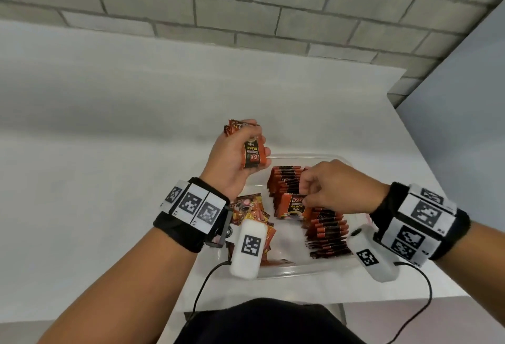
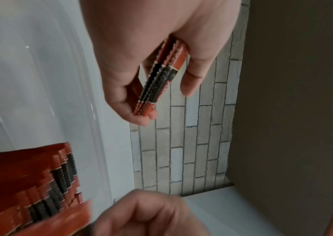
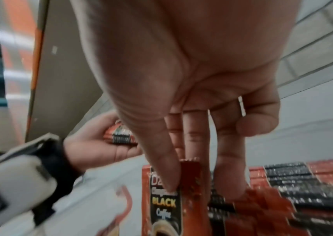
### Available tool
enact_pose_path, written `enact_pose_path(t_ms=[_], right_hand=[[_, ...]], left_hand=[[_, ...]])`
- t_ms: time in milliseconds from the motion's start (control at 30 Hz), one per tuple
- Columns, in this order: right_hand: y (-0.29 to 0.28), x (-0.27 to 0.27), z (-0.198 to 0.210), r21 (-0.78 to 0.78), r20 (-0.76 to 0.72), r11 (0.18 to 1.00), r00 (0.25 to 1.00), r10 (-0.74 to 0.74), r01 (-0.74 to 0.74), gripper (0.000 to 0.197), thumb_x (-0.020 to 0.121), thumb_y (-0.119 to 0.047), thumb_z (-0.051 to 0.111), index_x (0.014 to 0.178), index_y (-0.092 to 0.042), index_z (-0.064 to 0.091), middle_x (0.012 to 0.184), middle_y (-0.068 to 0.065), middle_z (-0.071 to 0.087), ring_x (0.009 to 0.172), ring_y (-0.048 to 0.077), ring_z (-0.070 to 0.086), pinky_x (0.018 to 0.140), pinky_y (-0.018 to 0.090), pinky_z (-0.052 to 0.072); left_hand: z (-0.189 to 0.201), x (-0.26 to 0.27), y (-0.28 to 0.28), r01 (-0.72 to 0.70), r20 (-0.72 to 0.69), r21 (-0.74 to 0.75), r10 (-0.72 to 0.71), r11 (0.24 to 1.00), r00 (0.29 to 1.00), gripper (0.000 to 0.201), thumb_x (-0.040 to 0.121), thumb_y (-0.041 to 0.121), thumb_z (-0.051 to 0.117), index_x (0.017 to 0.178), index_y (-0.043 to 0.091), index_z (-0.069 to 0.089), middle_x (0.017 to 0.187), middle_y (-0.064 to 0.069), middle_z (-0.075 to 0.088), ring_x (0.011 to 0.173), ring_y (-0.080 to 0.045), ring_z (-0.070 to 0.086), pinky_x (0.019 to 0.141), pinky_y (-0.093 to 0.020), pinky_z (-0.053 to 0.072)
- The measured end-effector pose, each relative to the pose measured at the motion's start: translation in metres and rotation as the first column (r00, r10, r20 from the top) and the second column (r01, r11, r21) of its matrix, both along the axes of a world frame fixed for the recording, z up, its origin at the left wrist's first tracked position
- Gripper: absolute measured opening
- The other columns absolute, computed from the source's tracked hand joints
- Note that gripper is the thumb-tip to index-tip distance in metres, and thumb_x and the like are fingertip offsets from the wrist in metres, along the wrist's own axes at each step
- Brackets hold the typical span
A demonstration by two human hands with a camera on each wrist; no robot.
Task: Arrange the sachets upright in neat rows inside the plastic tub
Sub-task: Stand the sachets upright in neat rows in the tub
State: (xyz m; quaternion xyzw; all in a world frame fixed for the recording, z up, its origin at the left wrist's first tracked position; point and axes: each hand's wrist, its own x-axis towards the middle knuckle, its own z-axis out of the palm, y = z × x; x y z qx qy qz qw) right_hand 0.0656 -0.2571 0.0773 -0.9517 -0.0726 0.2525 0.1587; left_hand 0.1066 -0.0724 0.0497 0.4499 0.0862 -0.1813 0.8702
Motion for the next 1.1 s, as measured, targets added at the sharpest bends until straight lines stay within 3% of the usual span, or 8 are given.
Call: enact_pose_path(t_ms=[167,400,600,833,967,1100], right_hand=[[0.007,0.004,-0.016,-0.119,0.052,0.991,0.996,0.075,-0.068,0.005,0.081,-0.021,0.070,0.079,-0.021,0.065,0.070,-0.015,0.054,0.064,0.000,0.049,0.054,0.013,0.031],[0.012,0.008,-0.023,-0.319,0.033,0.941,0.991,0.131,-0.113,0.024,0.079,-0.022,0.070,0.063,-0.025,0.052,0.071,-0.009,0.054,0.068,0.012,0.054,0.051,0.021,0.034],[0.014,0.004,-0.028,-0.426,0.013,0.883,0.974,0.225,-0.198,0.012,0.081,-0.020,0.064,0.072,-0.015,0.058,0.076,0.001,0.062,0.074,0.019,0.060,0.050,0.023,0.036],[0.013,0.005,-0.030,-0.459,0.032,0.861,0.965,0.262,-0.219,0.023,0.084,-0.018,0.060,0.065,-0.018,0.048,0.076,0.001,0.060,0.074,0.020,0.059,0.047,0.022,0.029],[0.012,0.006,-0.030,-0.447,0.026,0.866,0.964,0.265,-0.225,0.013,0.084,-0.021,0.062,0.074,-0.015,0.056,0.080,0.003,0.063,0.076,0.020,0.061,0.049,0.023,0.033],[0.013,0.006,-0.030,-0.429,0.031,0.874,0.963,0.269,-0.230,0.016,0.084,-0.026,0.065,0.076,-0.016,0.056,0.080,0.001,0.061,0.078,0.020,0.060,0.053,0.024,0.037]], left_hand=[[-0.003,0.000,0.003,0.027,0.003,-0.034,-0.027,0.999,1.000,0.012,0.089,0.011,0.059,0.099,0.017,0.058,0.081,-0.005,0.059,0.066,-0.018,0.061,0.067,-0.034,0.052],[-0.003,0.002,0.007,0.047,0.013,-0.061,-0.046,0.997,0.999,0.015,0.089,0.010,0.058,0.102,0.018,0.057,0.082,-0.005,0.058,0.065,-0.017,0.061,0.063,-0.031,0.054],[-0.001,0.001,0.008,0.064,0.003,-0.094,-0.064,0.993,0.998,0.011,0.090,0.011,0.056,0.100,0.018,0.058,0.080,-0.004,0.059,0.065,-0.017,0.061,0.063,-0.031,0.053],[-0.001,0.000,0.008,0.078,-0.022,-0.116,-0.081,0.990,0.996,0.009,0.089,0.015,0.058,0.097,0.018,0.059,0.082,-0.005,0.060,0.066,-0.018,0.061,0.063,-0.032,0.053],[-0.002,-0.001,0.006,0.089,-0.030,-0.100,-0.092,0.991,0.995,0.009,0.090,0.016,0.057,0.098,0.018,0.060,0.081,-0.005,0.060,0.066,-0.018,0.061,0.063,-0.032,0.053],[-0.002,-0.002,0.004,0.099,-0.037,-0.082,-0.102,0.992,0.994,0.009,0.090,0.016,0.057,0.098,0.018,0.060,0.080,-0.005,0.061,0.066,-0.018,0.061,0.064,-0.032,0.054]])
